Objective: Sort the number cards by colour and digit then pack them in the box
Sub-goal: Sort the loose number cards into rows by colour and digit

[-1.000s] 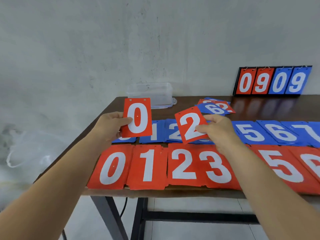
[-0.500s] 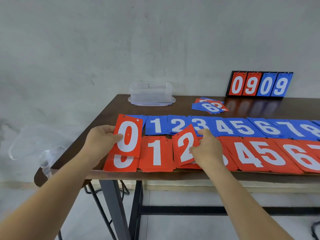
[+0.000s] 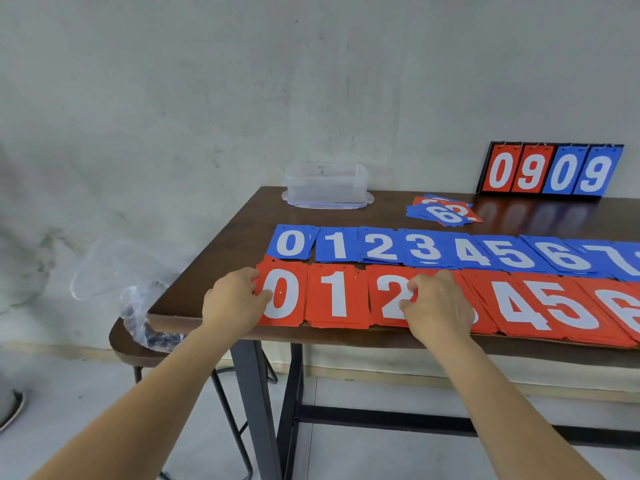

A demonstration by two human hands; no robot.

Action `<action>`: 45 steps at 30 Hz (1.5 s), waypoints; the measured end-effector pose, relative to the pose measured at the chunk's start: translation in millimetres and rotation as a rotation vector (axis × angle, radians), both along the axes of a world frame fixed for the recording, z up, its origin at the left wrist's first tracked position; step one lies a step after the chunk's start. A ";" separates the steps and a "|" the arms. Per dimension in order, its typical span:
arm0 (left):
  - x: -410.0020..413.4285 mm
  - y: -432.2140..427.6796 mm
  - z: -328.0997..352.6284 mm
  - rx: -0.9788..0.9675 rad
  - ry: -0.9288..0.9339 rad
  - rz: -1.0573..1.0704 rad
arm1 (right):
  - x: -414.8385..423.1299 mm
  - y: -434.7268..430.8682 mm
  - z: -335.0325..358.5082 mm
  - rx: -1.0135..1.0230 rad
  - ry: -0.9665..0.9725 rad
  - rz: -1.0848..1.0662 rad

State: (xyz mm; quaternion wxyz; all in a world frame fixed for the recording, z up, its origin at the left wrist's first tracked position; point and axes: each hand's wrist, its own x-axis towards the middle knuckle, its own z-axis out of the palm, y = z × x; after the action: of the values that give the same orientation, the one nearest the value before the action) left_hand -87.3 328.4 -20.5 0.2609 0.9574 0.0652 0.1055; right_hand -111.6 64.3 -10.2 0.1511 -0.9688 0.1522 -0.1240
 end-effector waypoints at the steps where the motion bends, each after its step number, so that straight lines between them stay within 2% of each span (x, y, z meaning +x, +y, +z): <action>1: -0.4 0.0 -1.2 0.020 -0.001 0.003 | 0.1 0.2 -0.2 -0.027 0.000 0.006; 9: -0.1 4.6 -5.5 0.122 -0.016 0.043 | -1.5 0.1 -7.9 -0.086 -0.030 0.061; 13: 1.1 -4.9 -3.3 0.208 -0.068 0.055 | -2.0 -1.4 -8.1 -0.035 -0.106 0.071; 20: 6.5 -52.5 9.6 0.136 -0.142 -0.085 | 0.7 -10.1 4.6 -0.011 -0.180 0.098; 27: 28.7 -114.1 24.1 0.079 -0.153 -0.213 | 11.4 -36.4 16.7 -0.036 -0.165 0.086; 37: 94.4 -180.0 35.7 0.068 -0.185 -0.322 | 68.0 -139.0 28.5 -0.027 -0.122 0.060; 45: 174.9 -237.3 41.9 -0.030 -0.105 -0.304 | 151.2 -230.8 48.7 0.020 -0.009 0.028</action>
State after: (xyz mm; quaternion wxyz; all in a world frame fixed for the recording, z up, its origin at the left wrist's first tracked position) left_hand 87.6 91.1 21.4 0.2913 0.9453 -0.0928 0.1135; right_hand 39.5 -166.5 38.5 0.1632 -0.9688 0.1391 -0.1245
